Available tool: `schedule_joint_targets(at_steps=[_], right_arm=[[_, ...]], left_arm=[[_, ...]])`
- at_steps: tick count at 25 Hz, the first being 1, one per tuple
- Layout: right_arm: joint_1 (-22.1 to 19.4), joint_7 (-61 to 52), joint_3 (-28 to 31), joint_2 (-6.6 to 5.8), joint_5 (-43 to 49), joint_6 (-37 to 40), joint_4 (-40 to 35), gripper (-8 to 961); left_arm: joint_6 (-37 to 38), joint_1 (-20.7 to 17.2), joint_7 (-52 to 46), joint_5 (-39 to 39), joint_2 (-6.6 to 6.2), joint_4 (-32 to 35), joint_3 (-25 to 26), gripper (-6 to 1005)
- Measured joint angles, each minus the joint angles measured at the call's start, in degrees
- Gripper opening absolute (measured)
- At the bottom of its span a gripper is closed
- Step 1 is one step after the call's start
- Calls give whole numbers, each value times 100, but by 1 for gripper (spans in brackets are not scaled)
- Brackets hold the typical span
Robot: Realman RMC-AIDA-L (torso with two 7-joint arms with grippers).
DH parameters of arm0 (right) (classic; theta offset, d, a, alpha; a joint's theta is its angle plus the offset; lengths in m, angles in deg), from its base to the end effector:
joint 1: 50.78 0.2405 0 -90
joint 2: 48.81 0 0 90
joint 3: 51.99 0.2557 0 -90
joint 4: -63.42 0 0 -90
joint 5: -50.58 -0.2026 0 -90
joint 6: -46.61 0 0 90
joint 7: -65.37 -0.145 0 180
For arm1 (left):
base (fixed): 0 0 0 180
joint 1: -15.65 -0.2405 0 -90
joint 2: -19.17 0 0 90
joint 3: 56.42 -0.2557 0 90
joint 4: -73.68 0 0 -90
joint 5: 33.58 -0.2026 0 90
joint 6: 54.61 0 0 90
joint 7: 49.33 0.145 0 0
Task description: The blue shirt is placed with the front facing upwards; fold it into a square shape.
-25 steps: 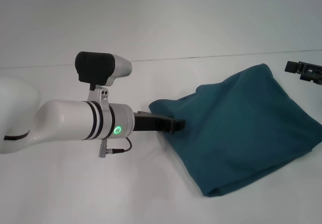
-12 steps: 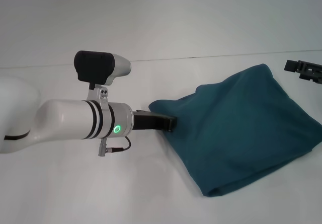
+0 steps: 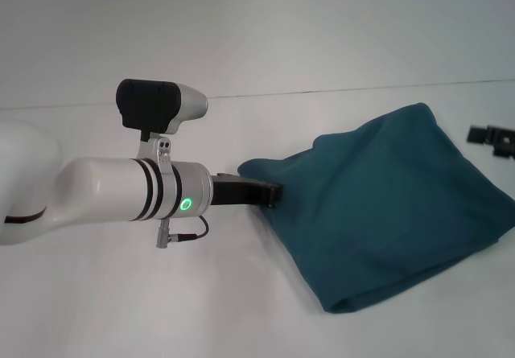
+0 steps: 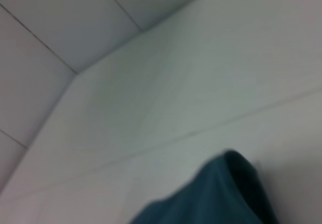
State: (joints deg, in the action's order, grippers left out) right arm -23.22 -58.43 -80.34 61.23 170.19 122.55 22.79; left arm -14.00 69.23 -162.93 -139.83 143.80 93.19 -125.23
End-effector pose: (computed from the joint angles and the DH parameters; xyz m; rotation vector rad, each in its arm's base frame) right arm 0.3384 0.3527 0.1054 -1.9528 1.5484 0.6969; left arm -0.1684 0.4083 -0.1232 -2.4806 -1.1388 -0.3306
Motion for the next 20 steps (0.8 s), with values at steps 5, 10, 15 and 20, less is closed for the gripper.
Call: schedule_joint_targets(at_steps=[5, 10, 15, 20], right_arm=[[-70, -332, 4, -70, 373, 35, 42, 863], [-130, -444, -5, -91, 539, 7, 53, 805], [-99, -438, -25, -49, 599, -57, 98, 747], [-42, -407, -34, -65, 604, -94, 247, 737]], left_arm=[[17, -3, 0, 0, 0, 7, -18, 0], [21, -6, -1, -3, 0, 16, -23, 1], [25, -6, -2, -4, 0, 27, -23, 1], [26, -6, -3, -3, 0, 44, -21, 0]])
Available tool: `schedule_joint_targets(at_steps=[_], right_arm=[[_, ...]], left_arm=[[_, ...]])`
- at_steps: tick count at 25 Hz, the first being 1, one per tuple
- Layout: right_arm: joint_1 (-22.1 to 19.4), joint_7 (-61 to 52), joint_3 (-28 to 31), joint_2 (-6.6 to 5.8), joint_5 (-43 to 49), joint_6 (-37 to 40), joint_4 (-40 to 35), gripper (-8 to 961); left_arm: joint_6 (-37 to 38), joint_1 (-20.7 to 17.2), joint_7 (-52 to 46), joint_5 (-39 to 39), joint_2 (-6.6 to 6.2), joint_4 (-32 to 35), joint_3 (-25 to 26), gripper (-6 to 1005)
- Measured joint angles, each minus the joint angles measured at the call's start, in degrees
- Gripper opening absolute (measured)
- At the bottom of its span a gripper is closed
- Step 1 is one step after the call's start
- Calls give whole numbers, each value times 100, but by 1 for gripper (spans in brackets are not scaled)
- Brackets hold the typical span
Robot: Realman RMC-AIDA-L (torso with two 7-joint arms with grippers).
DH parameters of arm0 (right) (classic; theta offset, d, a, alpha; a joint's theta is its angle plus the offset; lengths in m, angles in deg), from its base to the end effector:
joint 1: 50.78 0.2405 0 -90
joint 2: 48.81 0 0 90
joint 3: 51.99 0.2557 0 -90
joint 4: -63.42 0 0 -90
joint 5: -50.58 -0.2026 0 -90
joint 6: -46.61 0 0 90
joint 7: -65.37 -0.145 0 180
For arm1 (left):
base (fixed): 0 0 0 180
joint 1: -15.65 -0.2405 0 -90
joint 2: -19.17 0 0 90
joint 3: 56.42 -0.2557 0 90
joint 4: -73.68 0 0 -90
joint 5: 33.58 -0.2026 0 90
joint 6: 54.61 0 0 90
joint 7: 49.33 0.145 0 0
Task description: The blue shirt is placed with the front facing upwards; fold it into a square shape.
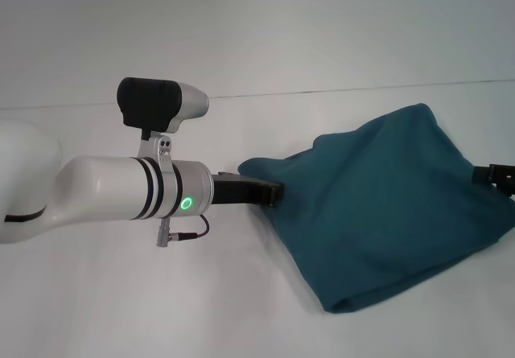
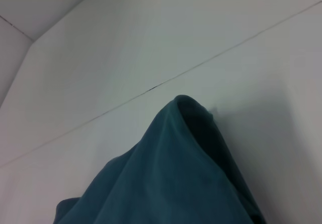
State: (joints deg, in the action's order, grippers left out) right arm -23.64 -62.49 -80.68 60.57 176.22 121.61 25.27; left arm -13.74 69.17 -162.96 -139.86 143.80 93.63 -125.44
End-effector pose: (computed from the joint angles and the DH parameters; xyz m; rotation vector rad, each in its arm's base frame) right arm 0.3572 0.3407 0.0944 -1.9081 1.6884 0.5766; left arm -0.1668 0.4085 -0.1227 -2.4869 -1.1303 -0.3330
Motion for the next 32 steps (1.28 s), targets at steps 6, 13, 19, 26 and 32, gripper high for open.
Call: schedule_joint_targets(at_steps=[6, 13, 19, 26, 32], right_arm=[[18, 0, 0, 7, 4, -18, 18, 723], [-50, -44, 4, 2, 5, -24, 18, 675], [-139, -49, 4, -4, 5, -25, 26, 610], [-148, -48, 4, 26, 19, -30, 36, 603], [-150, 11, 6, 34, 22, 33, 29, 550]], left_arm=[[9, 0, 0, 2, 0, 7, 2, 1], [9, 0, 0, 3, 0, 26, 2, 1], [4, 0, 0, 3, 0, 27, 2, 0], [1, 0, 0, 3, 0, 27, 2, 0], [-1, -8, 0, 3, 0, 27, 3, 1]])
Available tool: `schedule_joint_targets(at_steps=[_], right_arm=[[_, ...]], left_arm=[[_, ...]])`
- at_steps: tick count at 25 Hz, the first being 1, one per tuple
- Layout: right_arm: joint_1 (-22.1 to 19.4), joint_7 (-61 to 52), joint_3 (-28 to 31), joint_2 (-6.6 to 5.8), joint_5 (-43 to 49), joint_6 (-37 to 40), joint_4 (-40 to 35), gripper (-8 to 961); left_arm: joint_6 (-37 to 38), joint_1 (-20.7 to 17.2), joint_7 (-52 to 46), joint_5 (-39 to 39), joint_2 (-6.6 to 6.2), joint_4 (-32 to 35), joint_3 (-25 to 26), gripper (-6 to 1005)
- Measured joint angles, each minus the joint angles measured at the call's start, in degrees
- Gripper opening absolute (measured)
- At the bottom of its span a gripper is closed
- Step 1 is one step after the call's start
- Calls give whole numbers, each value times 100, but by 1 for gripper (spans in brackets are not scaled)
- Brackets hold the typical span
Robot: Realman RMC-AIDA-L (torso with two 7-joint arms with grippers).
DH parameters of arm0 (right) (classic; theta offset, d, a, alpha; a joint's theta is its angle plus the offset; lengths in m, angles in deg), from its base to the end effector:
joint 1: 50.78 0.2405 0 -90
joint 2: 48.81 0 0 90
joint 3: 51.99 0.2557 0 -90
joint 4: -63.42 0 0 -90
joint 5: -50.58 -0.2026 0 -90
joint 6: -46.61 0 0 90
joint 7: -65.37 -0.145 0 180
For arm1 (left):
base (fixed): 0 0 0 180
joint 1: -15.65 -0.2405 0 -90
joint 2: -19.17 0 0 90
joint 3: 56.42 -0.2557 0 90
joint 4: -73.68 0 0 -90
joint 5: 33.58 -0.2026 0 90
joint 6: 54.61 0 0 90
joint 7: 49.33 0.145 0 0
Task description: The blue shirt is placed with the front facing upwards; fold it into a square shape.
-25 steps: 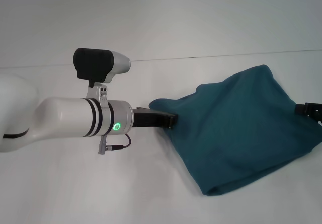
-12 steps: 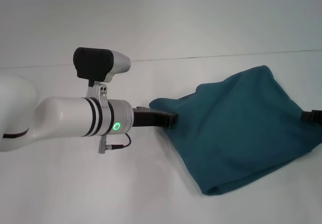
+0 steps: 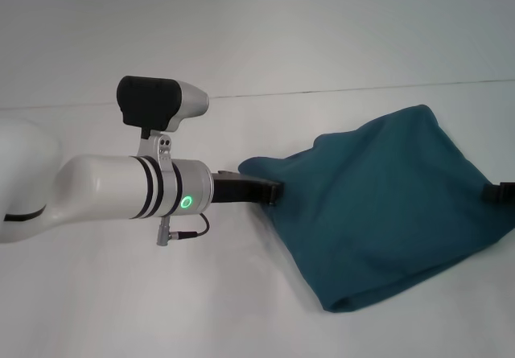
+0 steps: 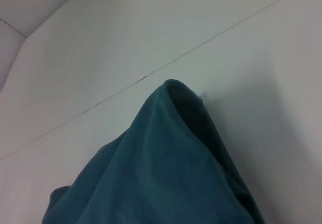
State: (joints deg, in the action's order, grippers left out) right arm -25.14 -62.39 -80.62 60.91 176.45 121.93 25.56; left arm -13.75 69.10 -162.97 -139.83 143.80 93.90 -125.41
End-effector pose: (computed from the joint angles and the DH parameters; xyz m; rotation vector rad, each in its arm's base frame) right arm 0.3653 0.3296 0.0899 -1.8912 1.7228 0.5673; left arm -0.1662 0.4092 -0.1220 -2.4853 -1.1275 -0.3375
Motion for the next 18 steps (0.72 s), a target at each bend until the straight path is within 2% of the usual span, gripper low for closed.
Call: schedule_joint_targets(at_steps=[4, 10, 12, 18], right_arm=[[-49, 2, -2, -16, 3, 47, 1, 359], [-131, -34, 8, -47, 125, 69, 5, 126], [-137, -34, 13, -51, 134, 70, 7, 13], [-148, -37, 2, -53, 134, 71, 7, 12]], left_arm=[[-1, -6, 0, 0, 0, 0, -1, 0], [3, -9, 0, 0, 0, 2, 0, 1], [7, -9, 0, 0, 0, 5, 0, 1], [52, -10, -37, -37, -8, 9, 0, 8]])
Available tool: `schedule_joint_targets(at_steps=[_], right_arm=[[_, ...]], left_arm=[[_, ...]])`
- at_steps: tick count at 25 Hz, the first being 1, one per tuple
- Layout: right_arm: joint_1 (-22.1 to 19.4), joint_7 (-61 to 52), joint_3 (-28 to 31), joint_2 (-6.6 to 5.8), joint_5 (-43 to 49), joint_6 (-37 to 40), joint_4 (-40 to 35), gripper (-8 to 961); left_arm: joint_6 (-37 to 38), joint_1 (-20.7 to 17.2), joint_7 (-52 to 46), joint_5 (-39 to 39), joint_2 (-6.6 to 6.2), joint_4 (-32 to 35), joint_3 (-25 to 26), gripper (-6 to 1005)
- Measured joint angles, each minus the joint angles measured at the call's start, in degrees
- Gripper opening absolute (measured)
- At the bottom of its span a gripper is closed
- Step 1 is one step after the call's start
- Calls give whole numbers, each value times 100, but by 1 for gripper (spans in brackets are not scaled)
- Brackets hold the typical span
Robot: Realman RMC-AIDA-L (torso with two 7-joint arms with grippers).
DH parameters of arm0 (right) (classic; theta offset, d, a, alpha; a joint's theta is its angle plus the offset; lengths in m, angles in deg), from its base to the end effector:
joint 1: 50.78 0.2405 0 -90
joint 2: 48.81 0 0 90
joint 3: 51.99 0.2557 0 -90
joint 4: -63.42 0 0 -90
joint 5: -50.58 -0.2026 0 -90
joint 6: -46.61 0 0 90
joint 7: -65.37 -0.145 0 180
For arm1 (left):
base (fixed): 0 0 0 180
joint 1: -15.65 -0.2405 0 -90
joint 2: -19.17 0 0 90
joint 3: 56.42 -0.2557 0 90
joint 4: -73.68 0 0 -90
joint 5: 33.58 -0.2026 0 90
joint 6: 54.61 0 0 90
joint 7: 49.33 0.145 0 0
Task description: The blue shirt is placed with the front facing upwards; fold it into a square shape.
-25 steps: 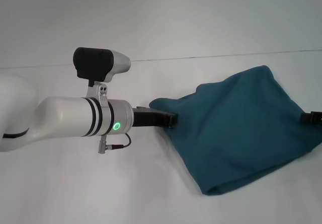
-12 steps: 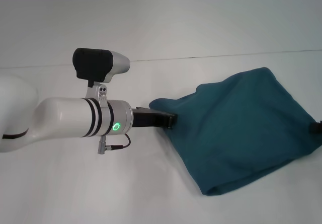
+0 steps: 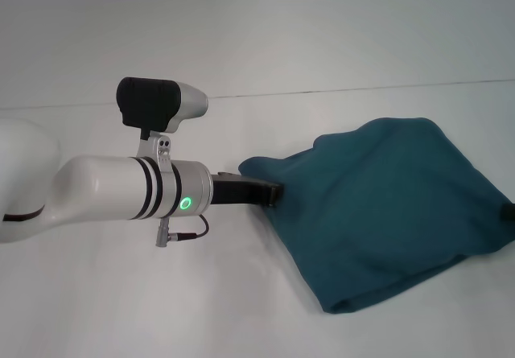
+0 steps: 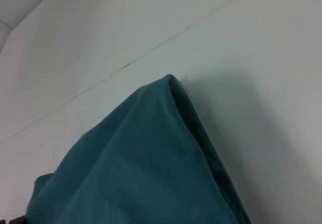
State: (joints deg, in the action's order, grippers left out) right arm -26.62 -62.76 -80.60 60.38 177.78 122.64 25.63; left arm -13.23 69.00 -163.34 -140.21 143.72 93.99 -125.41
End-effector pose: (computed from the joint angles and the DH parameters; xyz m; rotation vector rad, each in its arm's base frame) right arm 0.3760 0.3176 0.0919 -1.8743 1.7553 0.5272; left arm -0.1668 0.4082 -0.1218 -2.4914 -1.1326 -0.3331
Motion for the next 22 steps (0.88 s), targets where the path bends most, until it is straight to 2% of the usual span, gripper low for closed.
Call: schedule_joint_targets(at_steps=[22], right_arm=[[-148, -106, 40, -21, 183, 62, -73, 13]], left_arm=[[49, 0, -16, -7, -15, 34, -1, 60]])
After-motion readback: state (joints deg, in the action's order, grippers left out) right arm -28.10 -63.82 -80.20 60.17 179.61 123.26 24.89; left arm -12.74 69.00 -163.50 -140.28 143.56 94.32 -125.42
